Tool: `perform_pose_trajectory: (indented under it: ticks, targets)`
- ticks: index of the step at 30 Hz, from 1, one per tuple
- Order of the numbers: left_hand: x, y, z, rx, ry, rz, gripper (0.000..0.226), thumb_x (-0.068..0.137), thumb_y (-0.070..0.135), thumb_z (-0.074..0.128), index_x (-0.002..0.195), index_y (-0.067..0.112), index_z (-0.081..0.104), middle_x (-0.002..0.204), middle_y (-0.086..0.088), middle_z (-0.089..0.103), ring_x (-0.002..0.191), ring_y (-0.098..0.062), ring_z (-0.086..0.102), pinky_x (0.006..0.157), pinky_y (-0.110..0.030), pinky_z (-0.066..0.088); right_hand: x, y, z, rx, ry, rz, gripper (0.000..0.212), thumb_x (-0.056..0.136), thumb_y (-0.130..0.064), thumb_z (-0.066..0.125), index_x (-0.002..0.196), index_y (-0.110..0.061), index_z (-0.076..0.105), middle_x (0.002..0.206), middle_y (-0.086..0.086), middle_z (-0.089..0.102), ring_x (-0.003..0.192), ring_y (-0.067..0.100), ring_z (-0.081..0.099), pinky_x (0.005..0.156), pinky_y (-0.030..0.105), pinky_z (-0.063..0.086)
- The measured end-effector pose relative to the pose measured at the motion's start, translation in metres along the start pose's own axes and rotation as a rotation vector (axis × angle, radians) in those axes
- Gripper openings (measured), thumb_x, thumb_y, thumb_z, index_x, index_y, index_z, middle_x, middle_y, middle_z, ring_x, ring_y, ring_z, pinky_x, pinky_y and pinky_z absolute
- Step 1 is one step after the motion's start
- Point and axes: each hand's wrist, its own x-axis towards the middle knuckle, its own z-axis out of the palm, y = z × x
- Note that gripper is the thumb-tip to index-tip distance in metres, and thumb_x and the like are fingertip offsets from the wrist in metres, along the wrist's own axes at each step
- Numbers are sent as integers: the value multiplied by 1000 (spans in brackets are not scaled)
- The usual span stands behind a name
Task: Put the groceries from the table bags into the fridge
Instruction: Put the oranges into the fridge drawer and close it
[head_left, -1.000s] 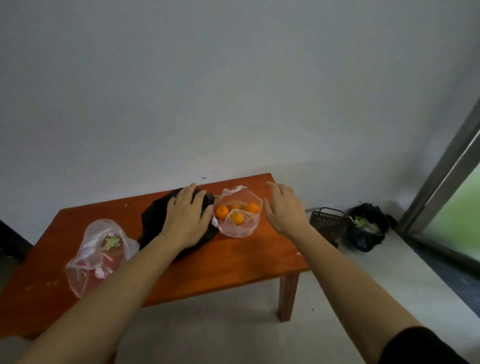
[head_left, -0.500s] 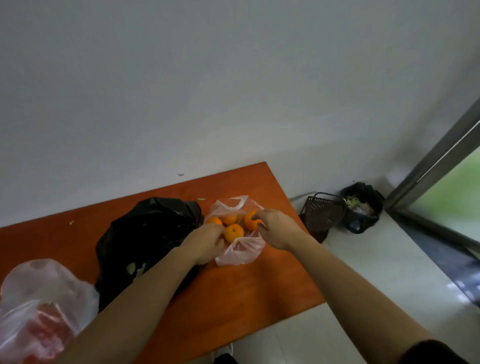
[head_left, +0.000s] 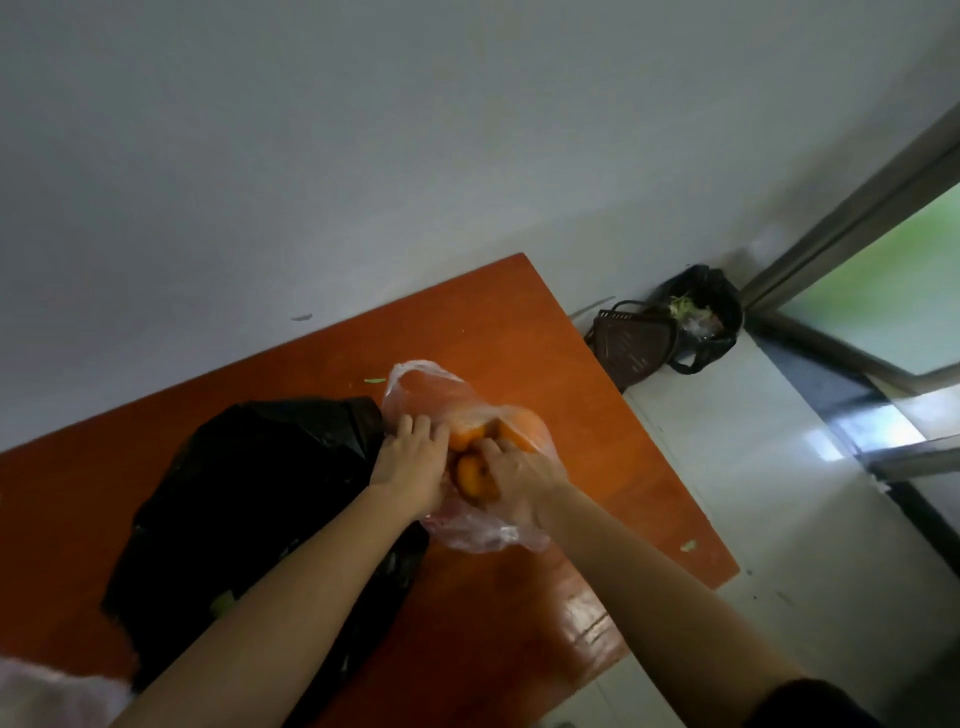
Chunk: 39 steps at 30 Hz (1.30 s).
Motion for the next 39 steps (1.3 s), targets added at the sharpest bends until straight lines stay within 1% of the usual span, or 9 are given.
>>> perform_pose_trajectory:
  ticks: [7,11,15,17,21,27,31,33,39]
  targets:
    - [7,-8,13,-55,-9,-6,75,80,25,78,139,17,32,138,-7,43,126,-31,40,95,-39,46,-1,-1,4,-45,57,25,72,95,-32,64,152,-15,23,159,11,27,134,39,47,103,48,40]
    - [0,-11,4,-245,13,-43,76,81,33,74,145,21,33,138,-5,50,124,-32,46,97,-44,44,-17,4,2,29,138,-41,64,98,-29,59,150,-11,28,160,14,22,135,39,44,100,48,41]
    - [-22,-6,-15,-437,132,-25,76,80,44,67,147,32,33,128,-4,59,112,-32,59,88,-43,51,-44,9,-7,121,269,-89,72,91,-36,67,149,-15,29,147,13,35,114,42,56,79,46,49]
    - [-36,0,-28,-530,189,-23,74,81,44,67,147,32,36,134,-3,57,117,-32,58,90,-43,51,-59,8,-16,143,332,-90,71,90,-38,68,148,-18,30,143,11,38,110,40,57,79,47,52]
    - [-68,17,-60,-610,332,-66,75,88,34,72,151,21,33,158,-8,30,139,-32,40,105,-44,44,-97,12,-28,173,496,-73,65,94,-39,64,146,-19,32,138,10,42,106,40,60,77,42,49]
    - [-130,58,-103,-661,541,-34,75,85,32,76,148,25,37,150,-6,39,133,-28,46,103,-38,41,-176,37,-31,322,809,-31,63,95,-38,64,146,-19,33,141,10,40,109,34,61,80,39,51]
    - [-161,102,-129,-646,639,26,84,77,48,79,146,35,32,147,2,46,131,-24,49,104,-47,47,-232,61,-34,376,1008,26,63,98,-41,59,149,-24,28,146,6,35,114,31,59,86,44,53]
    - [-172,130,-145,-640,696,86,79,78,45,79,143,34,35,144,4,48,128,-22,50,102,-43,48,-262,74,-37,390,1101,88,62,99,-45,55,151,-29,25,149,5,32,115,31,58,86,45,54]
    - [-179,229,-210,-537,886,493,68,74,37,84,134,23,53,132,-5,47,120,-26,47,91,-37,45,-367,126,-42,367,1348,322,59,99,-50,51,149,-42,20,147,2,29,112,32,59,86,48,56]
